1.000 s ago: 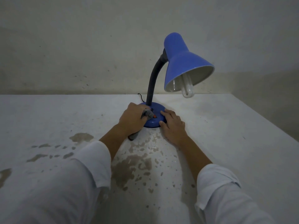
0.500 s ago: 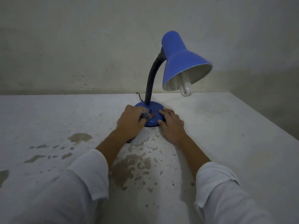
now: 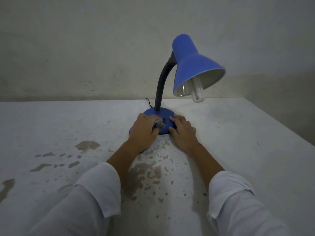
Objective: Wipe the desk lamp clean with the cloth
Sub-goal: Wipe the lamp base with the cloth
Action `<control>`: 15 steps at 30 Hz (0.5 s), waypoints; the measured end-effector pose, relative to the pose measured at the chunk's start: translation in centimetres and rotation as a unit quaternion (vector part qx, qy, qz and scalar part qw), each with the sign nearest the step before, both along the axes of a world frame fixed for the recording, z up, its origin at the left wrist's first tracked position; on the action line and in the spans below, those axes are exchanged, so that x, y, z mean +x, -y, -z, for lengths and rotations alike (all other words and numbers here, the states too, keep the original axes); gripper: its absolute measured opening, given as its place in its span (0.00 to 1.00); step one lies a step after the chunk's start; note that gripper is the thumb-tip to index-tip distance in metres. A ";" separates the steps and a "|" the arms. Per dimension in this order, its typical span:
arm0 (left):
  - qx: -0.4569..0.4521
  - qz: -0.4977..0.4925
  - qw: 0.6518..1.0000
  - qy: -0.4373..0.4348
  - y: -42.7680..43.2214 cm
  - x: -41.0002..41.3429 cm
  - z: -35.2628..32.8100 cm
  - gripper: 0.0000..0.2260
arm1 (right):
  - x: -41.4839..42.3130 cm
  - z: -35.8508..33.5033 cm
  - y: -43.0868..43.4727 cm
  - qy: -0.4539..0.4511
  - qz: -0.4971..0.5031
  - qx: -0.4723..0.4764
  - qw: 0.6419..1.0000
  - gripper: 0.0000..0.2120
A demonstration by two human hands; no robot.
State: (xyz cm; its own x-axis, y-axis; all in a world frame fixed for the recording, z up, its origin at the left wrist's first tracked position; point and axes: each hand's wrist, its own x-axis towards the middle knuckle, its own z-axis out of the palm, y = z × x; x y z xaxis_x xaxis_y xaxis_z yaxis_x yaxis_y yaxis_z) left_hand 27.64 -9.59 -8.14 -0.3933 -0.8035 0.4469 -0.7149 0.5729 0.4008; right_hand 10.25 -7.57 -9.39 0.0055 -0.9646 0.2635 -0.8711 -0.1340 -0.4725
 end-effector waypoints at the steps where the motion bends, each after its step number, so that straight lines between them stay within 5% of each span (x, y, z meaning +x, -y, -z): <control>1: 0.007 0.011 1.000 -0.003 -0.3 -0.1 -0.4 0.12 | 0.0 -0.1 0.0 0.000 0.000 0.000 1.000 0.22; 5: 0.107 0.052 0.993 -0.004 -0.6 0.8 -2.0 0.10 | 0.0 0.0 -0.1 0.008 -0.003 0.005 1.000 0.22; 9: 0.055 -0.042 0.992 -0.105 1.0 1.1 -1.5 0.13 | 0.0 -0.1 -0.1 0.014 -0.003 0.006 1.000 0.22; 11: 0.050 -0.076 0.993 -0.081 1.5 0.9 -0.5 0.10 | -0.1 -0.1 -0.1 0.018 -0.002 0.008 1.000 0.22; 15: 0.000 0.010 0.998 -0.056 -0.1 0.4 0.1 0.09 | -0.1 -0.1 0.0 0.012 0.000 0.010 1.000 0.22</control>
